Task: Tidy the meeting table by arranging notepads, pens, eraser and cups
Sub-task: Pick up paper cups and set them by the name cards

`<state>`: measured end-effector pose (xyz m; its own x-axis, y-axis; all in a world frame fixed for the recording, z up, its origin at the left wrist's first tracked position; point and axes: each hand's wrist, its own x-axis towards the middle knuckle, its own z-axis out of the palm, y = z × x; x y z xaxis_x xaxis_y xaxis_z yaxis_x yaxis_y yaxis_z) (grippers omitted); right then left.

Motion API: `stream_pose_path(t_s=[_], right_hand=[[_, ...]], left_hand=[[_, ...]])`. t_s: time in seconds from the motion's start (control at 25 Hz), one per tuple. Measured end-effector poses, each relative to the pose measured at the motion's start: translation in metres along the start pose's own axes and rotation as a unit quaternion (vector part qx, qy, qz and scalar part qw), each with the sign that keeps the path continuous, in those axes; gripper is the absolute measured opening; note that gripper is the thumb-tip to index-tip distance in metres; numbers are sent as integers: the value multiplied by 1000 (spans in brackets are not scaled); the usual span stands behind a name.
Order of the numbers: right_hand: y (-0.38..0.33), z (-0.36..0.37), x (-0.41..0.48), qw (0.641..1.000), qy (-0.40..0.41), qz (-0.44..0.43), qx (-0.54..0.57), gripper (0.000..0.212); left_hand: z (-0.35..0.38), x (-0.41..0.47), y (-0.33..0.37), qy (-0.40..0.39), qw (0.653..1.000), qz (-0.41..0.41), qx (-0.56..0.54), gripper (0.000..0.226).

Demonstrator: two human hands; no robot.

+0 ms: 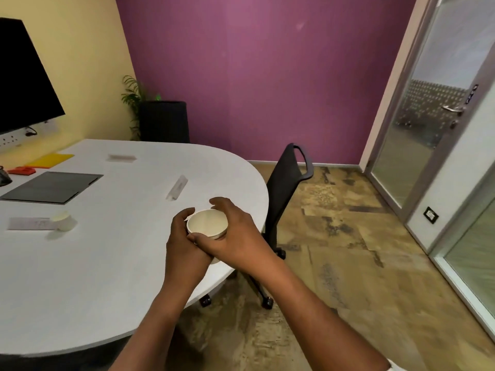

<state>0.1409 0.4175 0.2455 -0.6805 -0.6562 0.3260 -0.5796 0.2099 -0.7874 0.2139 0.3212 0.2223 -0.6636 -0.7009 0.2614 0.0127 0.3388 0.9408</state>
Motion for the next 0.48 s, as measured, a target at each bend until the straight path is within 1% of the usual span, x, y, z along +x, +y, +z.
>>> stream_pose_path(t_s=[0.12, 0.32, 0.48], right_hand=[[24, -41, -2, 1000, 4, 0, 7, 77], [60, -92, 15, 999, 35, -7, 9, 79], [104, -135, 52, 998, 44, -3, -34, 82]], left_hand=[[45, -5, 16, -3, 1000, -1, 1, 67], [105, 18, 36, -33, 999, 32, 8, 49], [167, 57, 35, -58, 998, 33, -10, 50]])
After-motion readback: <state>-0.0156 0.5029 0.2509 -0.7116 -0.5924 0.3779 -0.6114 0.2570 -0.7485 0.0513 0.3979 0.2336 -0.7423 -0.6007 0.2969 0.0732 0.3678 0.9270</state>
